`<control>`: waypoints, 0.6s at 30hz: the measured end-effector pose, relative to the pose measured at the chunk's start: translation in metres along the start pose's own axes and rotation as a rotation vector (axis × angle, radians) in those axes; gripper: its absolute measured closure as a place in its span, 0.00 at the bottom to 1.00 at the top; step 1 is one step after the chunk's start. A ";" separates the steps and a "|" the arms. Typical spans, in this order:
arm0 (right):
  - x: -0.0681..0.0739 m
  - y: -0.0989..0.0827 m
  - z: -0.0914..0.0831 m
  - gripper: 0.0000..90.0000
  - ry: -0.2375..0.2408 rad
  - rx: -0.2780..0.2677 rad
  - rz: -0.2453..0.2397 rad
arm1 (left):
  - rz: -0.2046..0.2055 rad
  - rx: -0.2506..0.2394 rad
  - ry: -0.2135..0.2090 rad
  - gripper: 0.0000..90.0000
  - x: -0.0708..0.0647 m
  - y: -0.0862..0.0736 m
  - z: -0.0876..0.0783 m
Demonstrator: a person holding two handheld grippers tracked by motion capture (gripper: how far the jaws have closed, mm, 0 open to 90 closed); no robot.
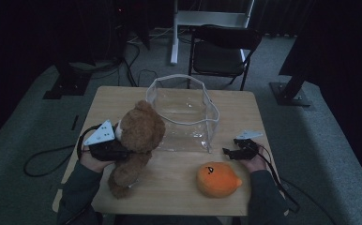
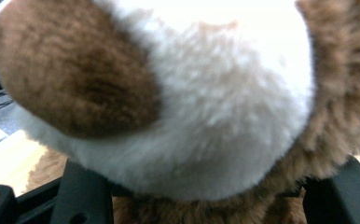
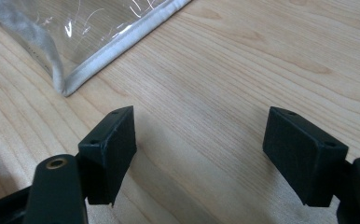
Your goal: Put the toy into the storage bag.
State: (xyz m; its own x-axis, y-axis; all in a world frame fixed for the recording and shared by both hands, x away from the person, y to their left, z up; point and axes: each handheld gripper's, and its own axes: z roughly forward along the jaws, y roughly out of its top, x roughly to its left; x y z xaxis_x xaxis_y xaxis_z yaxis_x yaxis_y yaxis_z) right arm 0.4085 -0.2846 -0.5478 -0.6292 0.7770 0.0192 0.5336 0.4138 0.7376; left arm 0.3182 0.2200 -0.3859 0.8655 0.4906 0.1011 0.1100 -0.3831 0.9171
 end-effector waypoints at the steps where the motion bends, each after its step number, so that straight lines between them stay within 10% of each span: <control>1: 0.000 0.000 0.000 0.27 0.000 0.000 -0.001 | 0.003 0.000 0.001 0.45 0.000 0.000 0.000; 18: 0.000 0.000 0.000 0.27 -0.001 -0.004 -0.001 | 0.012 -0.013 0.023 0.45 0.005 0.007 -0.009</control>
State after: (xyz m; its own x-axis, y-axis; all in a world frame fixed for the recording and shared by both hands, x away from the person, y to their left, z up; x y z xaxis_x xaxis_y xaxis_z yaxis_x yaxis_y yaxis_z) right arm 0.4085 -0.2846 -0.5483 -0.6296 0.7767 0.0178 0.5306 0.4132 0.7400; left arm 0.3191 0.2273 -0.3754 0.8555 0.5034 0.1211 0.0931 -0.3796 0.9205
